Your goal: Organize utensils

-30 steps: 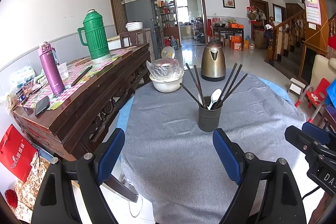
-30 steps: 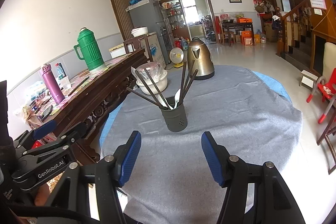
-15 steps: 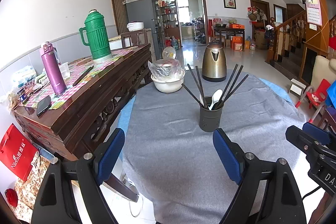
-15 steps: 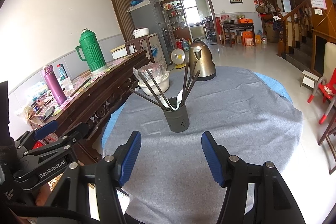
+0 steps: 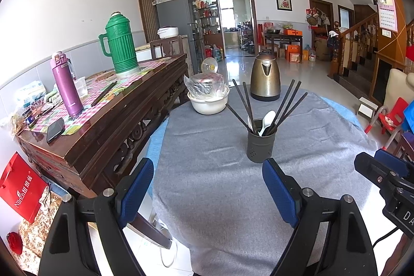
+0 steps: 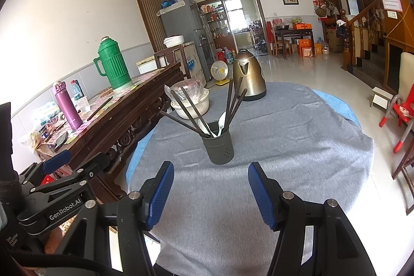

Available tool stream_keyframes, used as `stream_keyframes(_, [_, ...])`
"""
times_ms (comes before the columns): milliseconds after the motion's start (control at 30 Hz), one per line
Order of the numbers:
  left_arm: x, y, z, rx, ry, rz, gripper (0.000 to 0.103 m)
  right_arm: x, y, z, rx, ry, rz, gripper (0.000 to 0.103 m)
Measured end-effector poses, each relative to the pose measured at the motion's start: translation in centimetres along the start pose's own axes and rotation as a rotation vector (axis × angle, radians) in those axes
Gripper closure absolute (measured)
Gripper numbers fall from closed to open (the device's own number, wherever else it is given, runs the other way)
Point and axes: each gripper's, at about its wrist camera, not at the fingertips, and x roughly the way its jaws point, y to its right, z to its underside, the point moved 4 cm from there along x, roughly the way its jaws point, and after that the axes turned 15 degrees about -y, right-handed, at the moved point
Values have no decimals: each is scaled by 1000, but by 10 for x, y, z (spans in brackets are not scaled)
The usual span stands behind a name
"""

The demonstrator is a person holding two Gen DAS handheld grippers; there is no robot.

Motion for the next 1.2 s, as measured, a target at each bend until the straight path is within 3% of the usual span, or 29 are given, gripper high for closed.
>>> stream_keyframes(300, [-2, -1, -7, 3, 12, -8, 17, -1, -7, -7, -17, 8, -1, 40])
stream_keyframes(933, [31, -9, -28, -7, -50, -25, 17, 39, 6, -33, 22, -51, -17, 40])
stream_keyframes(1033, [45, -10, -30, -8, -53, -10, 17, 49, 9, -37, 17, -57, -3, 40])
stream_keyframes(1100, [65, -7, -28, 9, -62, 38, 17, 58, 16, -38, 19, -60, 12, 38])
stream_keyframes(1200, [122, -4, -23, 5, -141, 77, 17, 85, 45, -40, 45, -66, 109, 37])
